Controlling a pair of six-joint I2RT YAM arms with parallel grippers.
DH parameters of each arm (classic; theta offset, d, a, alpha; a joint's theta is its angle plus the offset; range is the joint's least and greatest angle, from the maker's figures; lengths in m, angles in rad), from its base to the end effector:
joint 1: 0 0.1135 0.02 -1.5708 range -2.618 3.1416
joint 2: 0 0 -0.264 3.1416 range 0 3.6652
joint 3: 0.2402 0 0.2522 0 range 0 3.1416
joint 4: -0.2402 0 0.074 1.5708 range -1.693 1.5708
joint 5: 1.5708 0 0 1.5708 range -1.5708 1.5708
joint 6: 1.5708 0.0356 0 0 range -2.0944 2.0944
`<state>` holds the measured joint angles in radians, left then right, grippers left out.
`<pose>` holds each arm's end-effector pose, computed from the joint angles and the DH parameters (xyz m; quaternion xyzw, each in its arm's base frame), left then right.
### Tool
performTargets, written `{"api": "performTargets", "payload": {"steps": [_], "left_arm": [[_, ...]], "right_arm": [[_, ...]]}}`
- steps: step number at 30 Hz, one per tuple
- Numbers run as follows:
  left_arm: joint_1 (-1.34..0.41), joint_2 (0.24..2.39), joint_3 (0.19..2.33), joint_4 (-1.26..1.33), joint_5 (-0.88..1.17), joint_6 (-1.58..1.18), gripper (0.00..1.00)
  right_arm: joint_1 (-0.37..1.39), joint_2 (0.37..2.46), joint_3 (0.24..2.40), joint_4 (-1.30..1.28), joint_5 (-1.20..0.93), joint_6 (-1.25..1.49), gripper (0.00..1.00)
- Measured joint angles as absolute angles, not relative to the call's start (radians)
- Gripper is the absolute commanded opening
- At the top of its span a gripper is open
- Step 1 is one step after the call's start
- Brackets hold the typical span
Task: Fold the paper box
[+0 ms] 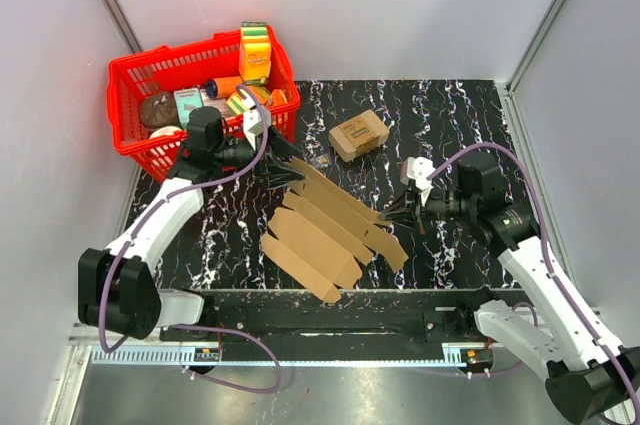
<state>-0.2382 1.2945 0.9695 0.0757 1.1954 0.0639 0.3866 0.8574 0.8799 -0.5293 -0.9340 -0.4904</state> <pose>0.2678 -0.0991 0.3246 0.4396 0.5932 -0.4868 0.4667 0.1504 0.0921 0.3324 -0.5335 0.5998 0.3640 0.4725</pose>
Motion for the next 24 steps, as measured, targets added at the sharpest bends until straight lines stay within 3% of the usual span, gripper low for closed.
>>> {"api": "performTargets", "payload": {"steps": [9, 15, 24], "left_arm": [[-0.238, 1.320, 0.975, 0.057, 1.225, 0.062, 0.45], [-0.238, 1.330, 0.982, 0.054, 1.237, 0.053, 0.23], [-0.239, 1.331, 0.987, 0.054, 1.246, 0.052, 0.00]], "right_arm": [[0.387, 0.846, 0.880, -0.530, -0.934, -0.493, 0.00], [0.387, 0.846, 0.880, -0.530, -0.934, -0.494, 0.00], [0.387, 0.846, 0.880, -0.528, -0.934, -0.494, 0.00]]}}
